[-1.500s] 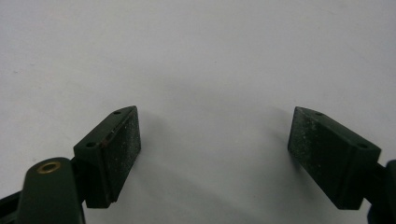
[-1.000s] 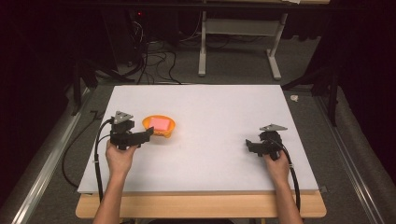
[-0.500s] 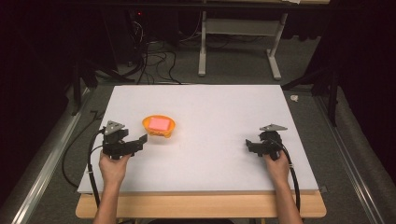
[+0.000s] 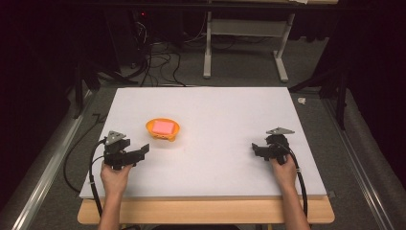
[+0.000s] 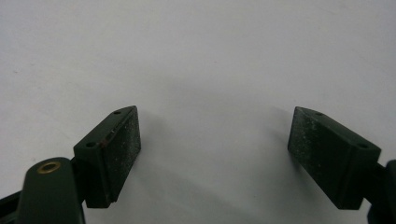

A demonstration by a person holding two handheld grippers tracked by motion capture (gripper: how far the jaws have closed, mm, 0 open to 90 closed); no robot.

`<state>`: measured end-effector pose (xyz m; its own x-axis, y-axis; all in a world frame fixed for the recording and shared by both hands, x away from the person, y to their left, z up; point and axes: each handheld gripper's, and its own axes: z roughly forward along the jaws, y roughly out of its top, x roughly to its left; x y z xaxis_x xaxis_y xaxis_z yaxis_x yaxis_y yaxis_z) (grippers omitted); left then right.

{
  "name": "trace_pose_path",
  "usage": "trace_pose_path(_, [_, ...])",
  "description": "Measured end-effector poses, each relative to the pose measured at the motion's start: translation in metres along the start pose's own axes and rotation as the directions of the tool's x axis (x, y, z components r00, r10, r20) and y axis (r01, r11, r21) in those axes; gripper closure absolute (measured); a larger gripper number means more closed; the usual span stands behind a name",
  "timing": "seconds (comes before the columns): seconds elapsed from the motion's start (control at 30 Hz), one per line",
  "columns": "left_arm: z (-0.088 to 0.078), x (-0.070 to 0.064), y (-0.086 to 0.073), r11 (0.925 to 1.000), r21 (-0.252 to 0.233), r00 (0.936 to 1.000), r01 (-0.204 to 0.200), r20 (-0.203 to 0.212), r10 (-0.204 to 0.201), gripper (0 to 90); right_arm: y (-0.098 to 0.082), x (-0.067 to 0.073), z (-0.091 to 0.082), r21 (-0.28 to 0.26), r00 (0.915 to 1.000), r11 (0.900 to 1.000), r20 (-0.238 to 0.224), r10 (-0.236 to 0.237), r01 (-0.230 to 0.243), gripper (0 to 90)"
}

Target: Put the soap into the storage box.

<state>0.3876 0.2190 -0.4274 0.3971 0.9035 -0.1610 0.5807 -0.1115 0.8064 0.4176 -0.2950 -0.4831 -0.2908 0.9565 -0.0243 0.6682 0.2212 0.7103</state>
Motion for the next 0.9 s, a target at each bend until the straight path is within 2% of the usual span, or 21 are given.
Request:
trace_pose_path(0.47, [0.009,0.006,-0.016,0.9992,0.039,0.9999,0.007,-0.008,-0.007,19.9,0.000,0.000,0.000,0.001,1.0000,1.000,0.000,0.001,-0.001,17.9])
trace_pose_path(0.67, [0.015,0.007,-0.021,0.9982,0.060,0.9997,0.003,-0.025,-0.002,19.9,0.000,0.000,0.000,0.000,1.0000,1.000,0.000,0.000,0.000,17.9])
trace_pose_path(0.77, [0.019,0.008,-0.023,0.9969,0.077,0.9991,-0.015,-0.040,0.018,19.9,0.000,0.000,0.000,-0.001,1.0000,1.000,0.000,0.002,-0.002,17.9])
trace_pose_path(0.9, [0.023,0.011,-0.025,0.9970,0.076,0.9986,-0.013,-0.049,0.017,19.9,0.000,0.000,0.000,-0.001,1.0000,1.000,0.000,0.001,-0.001,17.8])
